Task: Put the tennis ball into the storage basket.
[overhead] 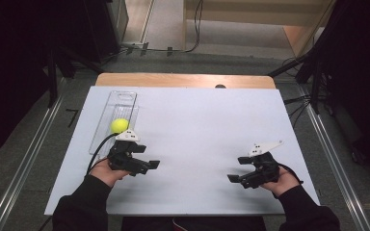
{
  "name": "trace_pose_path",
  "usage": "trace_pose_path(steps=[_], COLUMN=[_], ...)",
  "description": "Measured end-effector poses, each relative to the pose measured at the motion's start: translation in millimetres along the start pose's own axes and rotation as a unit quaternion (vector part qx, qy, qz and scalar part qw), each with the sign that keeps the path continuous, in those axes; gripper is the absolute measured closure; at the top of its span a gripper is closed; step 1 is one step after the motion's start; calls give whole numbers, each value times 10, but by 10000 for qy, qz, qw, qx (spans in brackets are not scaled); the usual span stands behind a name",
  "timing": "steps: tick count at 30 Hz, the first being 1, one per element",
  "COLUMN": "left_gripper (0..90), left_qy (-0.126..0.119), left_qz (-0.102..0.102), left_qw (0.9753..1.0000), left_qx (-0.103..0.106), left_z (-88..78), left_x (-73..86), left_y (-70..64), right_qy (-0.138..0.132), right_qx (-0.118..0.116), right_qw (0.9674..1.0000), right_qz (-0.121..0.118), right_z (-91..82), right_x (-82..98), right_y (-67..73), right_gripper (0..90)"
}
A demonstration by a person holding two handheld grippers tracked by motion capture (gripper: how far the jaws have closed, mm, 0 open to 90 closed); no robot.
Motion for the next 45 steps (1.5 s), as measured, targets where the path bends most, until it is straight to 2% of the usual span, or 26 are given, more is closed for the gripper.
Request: trace_pose_path(steps=[5, 9, 20, 34, 45], left_gripper=[174, 174, 174, 174, 174], left_qy=[84, 96, 140, 184, 190], left_qz=[35, -33, -61, -38, -54], left_qw=[10000, 9999, 9999, 9998, 9998], left_qx=[2, 3, -54, -91, -90], left_z=[-2, -10, -81, -156, -159], left_x=[80, 131, 251, 345, 352], left_y=[-16, -10, 27, 33, 48], right_qy=[-10, -9, -5, -4, -12], right_qx=[-2, 2, 16, 36, 44], right_qw=[10000, 10000, 10000, 10000, 10000], right_qz=[9, 5, 23, 34, 29], right_z=[-3, -3, -6, -3, -3], right_x=[-1, -1, 1, 1, 1], right_y=[-2, -2, -10, -17, -19], right_gripper=[148, 148, 148, 148, 148])
Point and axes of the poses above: each handheld gripper's, and its own axes: z roughly forward along the jaws, x roughly out of its underside, y roughly to its left, the point moved 8 cm from there along z, roughly forward along the jaws, and after that the axes turned 4 degrees about -y, right-handed, at the moved point
